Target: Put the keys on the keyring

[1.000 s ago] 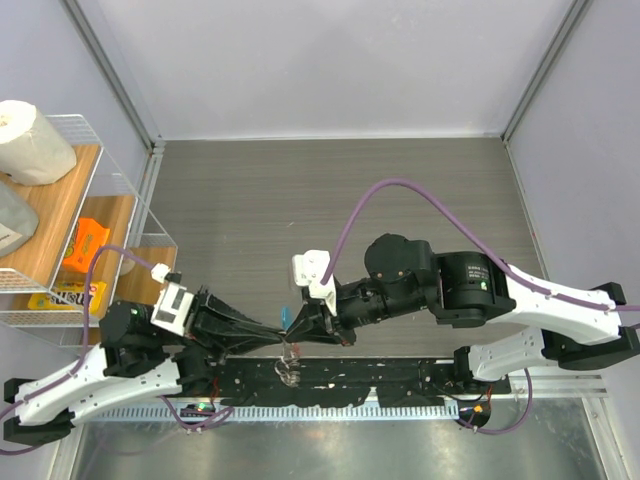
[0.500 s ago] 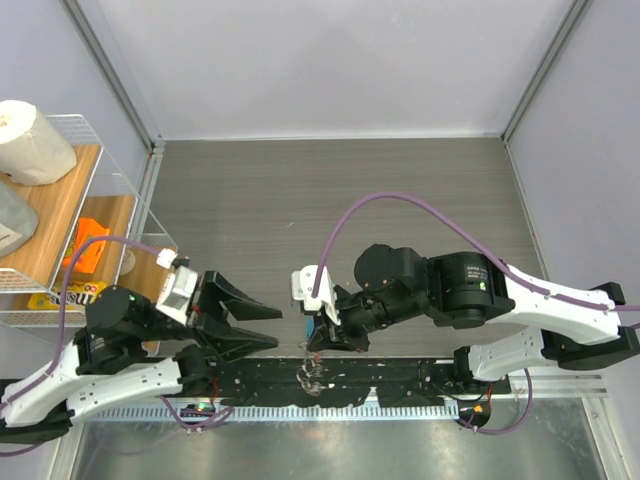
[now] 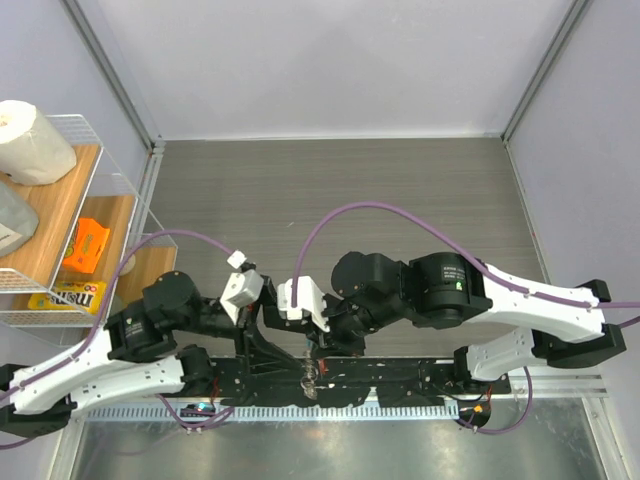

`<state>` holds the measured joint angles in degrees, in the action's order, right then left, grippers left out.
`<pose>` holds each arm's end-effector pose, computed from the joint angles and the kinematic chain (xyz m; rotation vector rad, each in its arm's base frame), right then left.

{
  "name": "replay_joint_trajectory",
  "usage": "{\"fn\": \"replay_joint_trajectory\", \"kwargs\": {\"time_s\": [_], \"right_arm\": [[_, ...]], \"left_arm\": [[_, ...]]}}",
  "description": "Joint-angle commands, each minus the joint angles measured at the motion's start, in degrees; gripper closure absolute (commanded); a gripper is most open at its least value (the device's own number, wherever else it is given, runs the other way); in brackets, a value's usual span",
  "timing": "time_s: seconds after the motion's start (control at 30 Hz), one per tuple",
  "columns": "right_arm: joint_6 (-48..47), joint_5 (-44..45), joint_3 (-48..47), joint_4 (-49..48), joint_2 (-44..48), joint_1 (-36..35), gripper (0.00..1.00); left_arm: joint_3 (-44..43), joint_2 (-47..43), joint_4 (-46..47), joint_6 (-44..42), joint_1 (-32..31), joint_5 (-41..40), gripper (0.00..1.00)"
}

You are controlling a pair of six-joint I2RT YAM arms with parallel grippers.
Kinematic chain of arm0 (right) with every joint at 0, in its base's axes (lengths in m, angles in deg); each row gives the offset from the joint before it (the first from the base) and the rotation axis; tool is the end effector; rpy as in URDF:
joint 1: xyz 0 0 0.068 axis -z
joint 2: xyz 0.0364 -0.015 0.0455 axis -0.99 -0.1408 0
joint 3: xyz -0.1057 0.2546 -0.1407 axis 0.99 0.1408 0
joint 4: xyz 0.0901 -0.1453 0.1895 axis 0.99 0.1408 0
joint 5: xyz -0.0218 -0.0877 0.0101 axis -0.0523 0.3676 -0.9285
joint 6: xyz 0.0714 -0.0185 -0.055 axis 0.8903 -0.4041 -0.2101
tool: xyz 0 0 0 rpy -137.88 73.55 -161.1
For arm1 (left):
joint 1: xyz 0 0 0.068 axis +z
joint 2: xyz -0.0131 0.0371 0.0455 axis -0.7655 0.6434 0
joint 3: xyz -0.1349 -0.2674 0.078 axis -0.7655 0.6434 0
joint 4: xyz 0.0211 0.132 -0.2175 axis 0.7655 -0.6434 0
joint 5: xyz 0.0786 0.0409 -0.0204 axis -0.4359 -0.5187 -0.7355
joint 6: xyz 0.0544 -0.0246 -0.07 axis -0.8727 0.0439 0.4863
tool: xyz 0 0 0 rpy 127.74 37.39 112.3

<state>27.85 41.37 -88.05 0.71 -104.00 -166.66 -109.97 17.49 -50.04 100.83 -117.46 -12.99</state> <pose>0.0048 0.2720 0.4499 -1.7721 1.6752 1.0063 0.0075 -0.1295 0.3988 1.1351 1.4435 -1.5926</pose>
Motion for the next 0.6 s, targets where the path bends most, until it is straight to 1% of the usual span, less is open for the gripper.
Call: {"fn": "replay_joint_trajectory", "kwargs": {"time_s": [0.0,0.13,0.37,0.57], "right_arm": [[0.2,-0.68,-4.67,0.41,-0.87,-0.33,0.94],[0.11,-0.42,-6.69,1.64,-1.93,-0.33,0.95],[-0.24,-0.94,-7.84,2.08,-3.51,-0.33,0.94],[-0.24,-1.12,-7.93,1.82,-4.57,-0.33,0.94]], "left_arm": [[-2.7,2.6,-4.64,0.77,0.01,3.05,0.3],[-3.32,3.57,-7.8,0.06,0.01,3.14,0.36],[-4.29,2.95,-10.71,-0.9,-0.08,2.0,0.47],[-4.99,3.04,-10.8,-0.99,0.0,2.08,0.49]]}}
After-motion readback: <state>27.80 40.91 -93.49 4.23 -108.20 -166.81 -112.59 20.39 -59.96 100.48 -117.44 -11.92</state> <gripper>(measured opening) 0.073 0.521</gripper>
